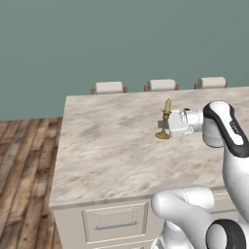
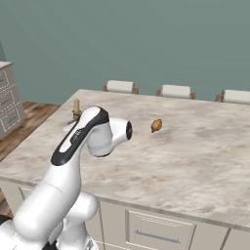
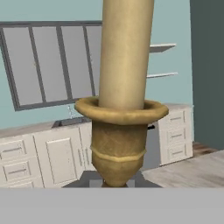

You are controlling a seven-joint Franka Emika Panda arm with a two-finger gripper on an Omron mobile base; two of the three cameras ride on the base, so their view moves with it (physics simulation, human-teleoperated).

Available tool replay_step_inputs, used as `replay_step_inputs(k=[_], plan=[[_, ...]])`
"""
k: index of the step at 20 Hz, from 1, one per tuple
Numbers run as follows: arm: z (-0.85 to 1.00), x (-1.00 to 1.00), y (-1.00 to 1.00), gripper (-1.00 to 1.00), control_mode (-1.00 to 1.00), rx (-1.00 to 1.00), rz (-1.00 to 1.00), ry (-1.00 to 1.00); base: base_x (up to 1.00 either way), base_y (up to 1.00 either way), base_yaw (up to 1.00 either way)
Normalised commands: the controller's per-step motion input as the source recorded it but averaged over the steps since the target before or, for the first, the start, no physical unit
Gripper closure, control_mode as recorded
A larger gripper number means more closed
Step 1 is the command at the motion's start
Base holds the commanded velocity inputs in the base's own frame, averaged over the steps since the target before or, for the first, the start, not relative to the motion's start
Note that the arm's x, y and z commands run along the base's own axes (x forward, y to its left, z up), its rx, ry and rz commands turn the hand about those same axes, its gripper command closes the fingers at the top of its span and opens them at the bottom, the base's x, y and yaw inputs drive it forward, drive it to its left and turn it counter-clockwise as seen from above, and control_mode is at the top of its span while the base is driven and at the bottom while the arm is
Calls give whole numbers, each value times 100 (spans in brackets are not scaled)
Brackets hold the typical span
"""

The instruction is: Pick the candle and candle from the dining table and place them in the open cabinet. Close the cabinet after placing the objects.

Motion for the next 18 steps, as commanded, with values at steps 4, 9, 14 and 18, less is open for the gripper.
replay_step_inputs(k=[4,9,14,18], plan=[[2,-1,8,100,-100,0,0,7,0,0,0],[0,-5,6,100,-100,0,0,-2,0,0,0],[0,-28,28,100,100,-1,2,-5,-10,9,1],[0,0,0,100,100,0,0,0,-37,58,11]])
